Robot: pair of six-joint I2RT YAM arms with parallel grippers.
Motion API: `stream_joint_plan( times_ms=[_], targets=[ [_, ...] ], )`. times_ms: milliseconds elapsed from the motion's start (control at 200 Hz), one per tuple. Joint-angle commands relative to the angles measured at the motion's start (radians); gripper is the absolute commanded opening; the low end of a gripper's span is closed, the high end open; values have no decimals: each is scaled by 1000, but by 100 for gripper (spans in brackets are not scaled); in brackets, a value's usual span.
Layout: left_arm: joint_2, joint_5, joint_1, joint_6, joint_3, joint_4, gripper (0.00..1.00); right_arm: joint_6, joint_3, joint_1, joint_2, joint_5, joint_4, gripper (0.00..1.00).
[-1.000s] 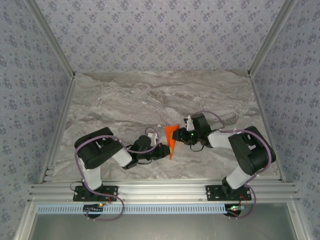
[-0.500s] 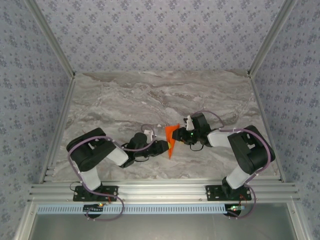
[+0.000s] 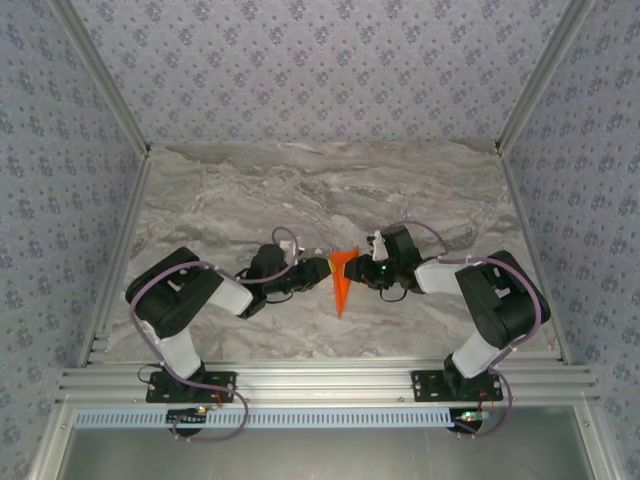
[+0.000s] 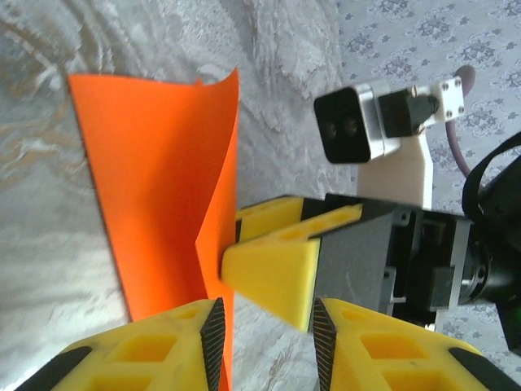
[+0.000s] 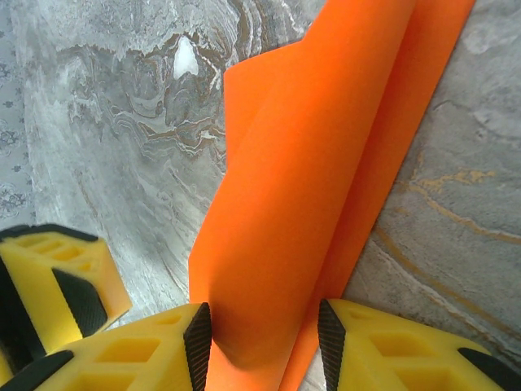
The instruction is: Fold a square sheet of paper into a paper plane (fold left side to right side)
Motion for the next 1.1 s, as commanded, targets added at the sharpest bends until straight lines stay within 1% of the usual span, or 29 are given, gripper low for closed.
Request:
stream_joint_plan(
  times_ms=[0,170,335,764,844,1019,1049,1094],
  targets=[
    [52,42,12,-5,45,7,36,-30,6,7,29,29,-71,43],
    [110,46,12,-14,71,16,34,-32,4,7,29,30,-75,43],
    [150,73,11,-28,90,50,34,-36,5,6,29,29,-76,43],
    [196,88,8,-37,125,53,24,-37,8,6,32,27,-79,43],
    [196,89,8,-37,124,55,19,-37,6,6,31,26,-77,44],
    [182,82,9,2,127,14,2,-37,9,4,23,20,-77,44],
    [178,83,9,11,129,5,0,-37,10,2,19,16,-76,44],
    [179,83,11,20,132,-6,0,-38,8,-3,6,8,-73,44]
  ],
)
